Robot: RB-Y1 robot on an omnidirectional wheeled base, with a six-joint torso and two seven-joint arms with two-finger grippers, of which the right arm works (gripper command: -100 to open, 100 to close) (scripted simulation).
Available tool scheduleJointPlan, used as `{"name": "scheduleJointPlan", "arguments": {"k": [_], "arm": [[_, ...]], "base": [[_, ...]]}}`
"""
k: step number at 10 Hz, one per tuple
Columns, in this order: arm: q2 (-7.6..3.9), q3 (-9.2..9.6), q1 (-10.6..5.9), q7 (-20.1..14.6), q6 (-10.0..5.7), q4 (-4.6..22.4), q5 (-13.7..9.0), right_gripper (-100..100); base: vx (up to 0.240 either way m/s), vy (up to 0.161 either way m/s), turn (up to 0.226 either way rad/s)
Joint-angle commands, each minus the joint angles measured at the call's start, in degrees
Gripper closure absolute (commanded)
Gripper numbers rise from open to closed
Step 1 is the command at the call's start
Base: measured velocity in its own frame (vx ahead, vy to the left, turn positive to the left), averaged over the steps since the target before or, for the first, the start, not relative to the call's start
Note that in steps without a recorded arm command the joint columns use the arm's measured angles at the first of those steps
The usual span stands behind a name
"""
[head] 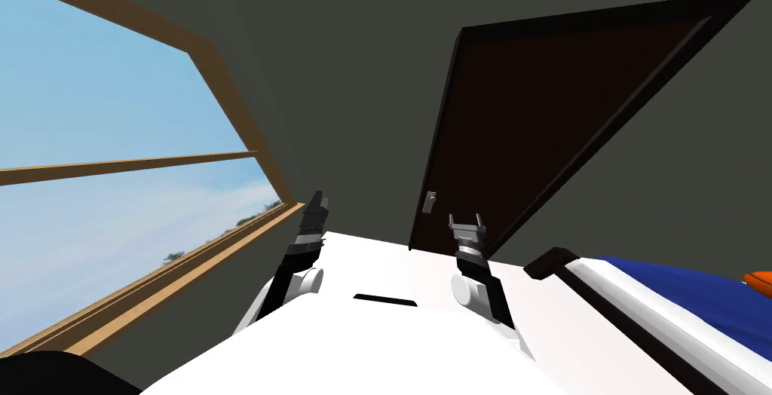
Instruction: Pull the door open
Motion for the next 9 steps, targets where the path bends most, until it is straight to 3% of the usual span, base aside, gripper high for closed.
{"name": "scheduleJointPlan", "arguments": {"k": [1,9], "arm": [[0.00,-0.03,-1.01,-2.3,0.33,2.6,-2.2,-100],[-0.20,-0.73,-5.18,-12.4,1.75,13.6,-12.5,-100]], "base": [[0.033,-0.132,0.215],[0.025,-0.121,0.206]]}}
